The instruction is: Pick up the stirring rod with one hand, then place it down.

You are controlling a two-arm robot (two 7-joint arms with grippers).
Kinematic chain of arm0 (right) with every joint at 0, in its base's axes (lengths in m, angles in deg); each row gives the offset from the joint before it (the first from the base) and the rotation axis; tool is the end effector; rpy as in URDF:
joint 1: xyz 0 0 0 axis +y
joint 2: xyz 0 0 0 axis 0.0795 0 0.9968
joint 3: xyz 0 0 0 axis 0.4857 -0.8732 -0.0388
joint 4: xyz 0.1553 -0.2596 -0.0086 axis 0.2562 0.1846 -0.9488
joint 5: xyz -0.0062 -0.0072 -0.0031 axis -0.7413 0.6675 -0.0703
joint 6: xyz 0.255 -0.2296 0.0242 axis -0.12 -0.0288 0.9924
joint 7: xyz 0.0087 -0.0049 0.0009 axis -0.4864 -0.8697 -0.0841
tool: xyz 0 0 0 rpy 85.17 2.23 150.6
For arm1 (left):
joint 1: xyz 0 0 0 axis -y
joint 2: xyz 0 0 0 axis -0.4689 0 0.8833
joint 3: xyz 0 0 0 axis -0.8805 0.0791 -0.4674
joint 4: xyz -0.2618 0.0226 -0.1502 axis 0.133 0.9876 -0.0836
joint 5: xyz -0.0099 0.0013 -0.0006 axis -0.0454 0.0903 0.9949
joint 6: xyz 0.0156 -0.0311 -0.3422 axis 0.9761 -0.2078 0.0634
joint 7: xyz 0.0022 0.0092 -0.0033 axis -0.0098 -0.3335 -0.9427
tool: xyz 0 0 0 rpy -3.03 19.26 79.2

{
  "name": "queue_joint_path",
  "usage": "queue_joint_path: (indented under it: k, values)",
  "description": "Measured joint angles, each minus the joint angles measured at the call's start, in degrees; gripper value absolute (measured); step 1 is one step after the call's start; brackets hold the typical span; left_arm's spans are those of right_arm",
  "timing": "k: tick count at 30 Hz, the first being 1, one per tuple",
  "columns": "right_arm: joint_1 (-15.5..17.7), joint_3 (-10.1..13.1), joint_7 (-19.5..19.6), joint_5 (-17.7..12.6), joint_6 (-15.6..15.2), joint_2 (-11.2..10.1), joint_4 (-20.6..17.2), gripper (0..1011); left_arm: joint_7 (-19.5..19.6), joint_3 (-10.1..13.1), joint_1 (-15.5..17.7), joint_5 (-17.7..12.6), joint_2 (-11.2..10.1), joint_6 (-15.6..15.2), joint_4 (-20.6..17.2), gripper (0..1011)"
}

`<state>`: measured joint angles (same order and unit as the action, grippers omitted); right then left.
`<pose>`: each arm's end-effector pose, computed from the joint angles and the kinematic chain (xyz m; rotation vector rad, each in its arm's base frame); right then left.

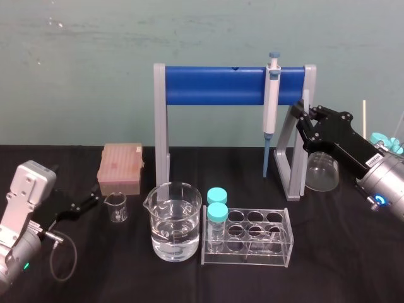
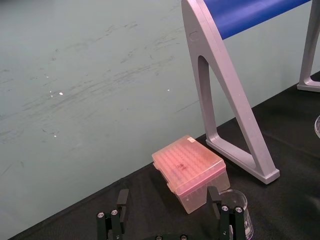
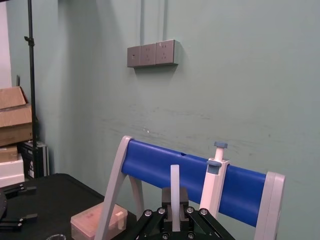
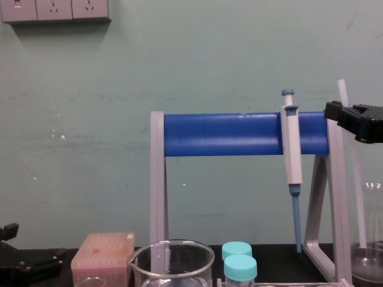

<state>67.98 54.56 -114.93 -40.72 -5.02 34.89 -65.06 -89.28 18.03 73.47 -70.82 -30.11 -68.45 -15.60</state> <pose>0.4393 -0.0762 -0.2221 0.1514 -0.2092 -0.9112 0.3934 0.0806 -0.3191 0.3043 -0.2851 1.2482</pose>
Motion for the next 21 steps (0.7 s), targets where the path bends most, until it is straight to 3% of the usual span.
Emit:
queue_joint_path:
  k: [21]
  values:
    - [-0.58, -0.21, -0.12, -0.11, 0.01, 0.33, 0.63, 68, 0.00, 0.00, 0.00, 0.00, 0.00, 0.00, 0.00, 1000]
